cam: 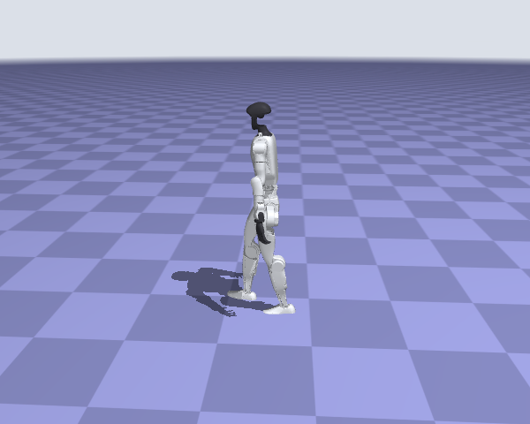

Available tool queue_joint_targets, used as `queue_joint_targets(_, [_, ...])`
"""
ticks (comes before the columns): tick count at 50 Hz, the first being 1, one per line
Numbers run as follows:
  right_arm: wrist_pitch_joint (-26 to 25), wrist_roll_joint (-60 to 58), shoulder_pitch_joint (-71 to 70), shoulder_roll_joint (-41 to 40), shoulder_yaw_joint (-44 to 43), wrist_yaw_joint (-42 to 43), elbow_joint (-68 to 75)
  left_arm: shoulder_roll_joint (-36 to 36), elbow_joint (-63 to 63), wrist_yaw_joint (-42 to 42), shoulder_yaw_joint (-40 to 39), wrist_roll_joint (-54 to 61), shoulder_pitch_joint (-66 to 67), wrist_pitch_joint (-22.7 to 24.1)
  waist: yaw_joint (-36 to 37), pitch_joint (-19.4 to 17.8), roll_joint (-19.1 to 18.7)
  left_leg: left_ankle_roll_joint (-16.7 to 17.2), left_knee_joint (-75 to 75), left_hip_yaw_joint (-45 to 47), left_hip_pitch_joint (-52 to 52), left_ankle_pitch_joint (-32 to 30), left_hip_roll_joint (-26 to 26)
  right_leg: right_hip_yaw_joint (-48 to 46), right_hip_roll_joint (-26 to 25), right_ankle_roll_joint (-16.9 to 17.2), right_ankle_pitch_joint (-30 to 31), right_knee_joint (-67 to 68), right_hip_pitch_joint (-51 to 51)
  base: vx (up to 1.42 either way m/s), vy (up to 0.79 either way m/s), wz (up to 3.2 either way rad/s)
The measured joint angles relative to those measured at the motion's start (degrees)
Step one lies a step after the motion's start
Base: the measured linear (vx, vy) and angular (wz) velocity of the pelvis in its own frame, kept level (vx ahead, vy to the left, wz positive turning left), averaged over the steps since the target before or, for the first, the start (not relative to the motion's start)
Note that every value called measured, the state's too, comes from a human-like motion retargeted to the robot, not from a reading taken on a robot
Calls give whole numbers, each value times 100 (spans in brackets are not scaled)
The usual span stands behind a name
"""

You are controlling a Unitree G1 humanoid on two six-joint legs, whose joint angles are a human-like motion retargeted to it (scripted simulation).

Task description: Upper body actions

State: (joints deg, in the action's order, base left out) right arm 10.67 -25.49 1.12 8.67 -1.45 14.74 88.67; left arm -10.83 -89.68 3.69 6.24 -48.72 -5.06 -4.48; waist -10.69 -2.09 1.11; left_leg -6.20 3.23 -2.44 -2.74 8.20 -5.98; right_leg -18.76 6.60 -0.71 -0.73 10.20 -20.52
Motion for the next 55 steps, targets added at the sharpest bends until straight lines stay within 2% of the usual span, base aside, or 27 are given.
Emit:
queue_joint_targets(3, [-36, -11, -7, 7, -10, -90, 195, -66, -169, 79, -100, -174, 197, -160, 134, 7, 24, -13, -13, 117, 68, -68, 30, 247, -192, -13, -197, 391, 255, -19, 2, -34])
queue_joint_targets(10, [-187, -79, 37, 53, -88, -70, 569, -97, -267, -23, -494, -88, 990, -229, 453, 246, 27, -9, -10, 321, 322, -193, 97, -122, -477, -257, -672, 650, 1153, -15, -2, -37])
queue_joint_targets(18, [-224, -30, -141, 15, 218, -222, 545, -117, -583, 57, -692, 75, 1399, -343, 640, 433, 256, -26, 70, 508, 620, -309, -100, -173, -606, 127, -406, 257, 1872, -17, -7, -36])
queue_joint_targets(23, [-255, -390, -411, -26, 730, -265, 286, -103, -691, 35, -586, 212, 1339, -375, 894, 425, 351, -30, 92, 792, 710, -393, -123, 308, -665, -29, -282, -184, 1824, -22, -11, -87])
queue_joint_targets(31, [-381, -923, -742, -234, 872, -485, -297, 12, -260, -822, -273, 331, 732, -359, 552, 351, 340, 61, 486, 791, 1228, -487, -86, 257, -668, -504, -411, -675, 1704, -27, -14, 7])
queue_joint_targets(35, [-396, -649, -912, -294, 679, -619, -185, 56, 250, -709, -193, -16, 247, -239, 489, 156, 317, 303, 1028, 722, 1690, -555, -83, 61, -613, -615, -357, -993, 1703, -31, -7, 53])
queue_joint_targets(40, [-402, -409, -1037, -255, 656, -822, 344, 107, 849, -720, -93, 219, 74, 24, 493, 15, 270, 793, 1390, 832, 1924, -319, 24, -27, -582, -735, -317, -993, 1579, -25, -4, 20])
queue_joint_targets(42, [-570, -542, -1018, -229, 628, -860, 559, 156, 937, -764, -94, 319, 103, 142, 395, 15, 279, 602, 1466, 1037, 1889, -143, 90, -98, -521, -756, -304, -966, 1561, -15, 2, 31])
queue_joint_targets(45, [-644, -701, -831, -194, 553, -753, 692, 167, 885, -805, -30, 315, 130, 171, 316, 53, 324, 527, 1602, 1148, 1773, -22, 180, -182, -445, -771, -304, -931, 1541, -10, -1, 25])
queue_joint_targets(50, [-599, -846, -352, -75, 559, -761, 717, 204, 630, -921, -109, -158, 375, 17, 415, 171, 385, 678, 1620, 791, 1425, -202, 234, -118, -449, -778, -314, -911, 1519, 0, 1, -5])
queue_joint_targets(52, [-673, -977, -245, -6, 547, -787, 782, 215, 456, -1058, -200, -172, 534, -38, 419, 219, 305, 988, 1358, 863, 1160, -82, 394, -80, -556, -785, -326, -885, 1502, 3, 4, -27])
queue_joint_targets(55, [-866, -1114, -153, 90, 453, -794, 874, 210, 101, -1107, -321, -67, 725, -128, 373, 263, 200, 838, 911, 561, 866, 145, 359, -59, -681, -787, -356, -837, 1503, 3, 6, -15])
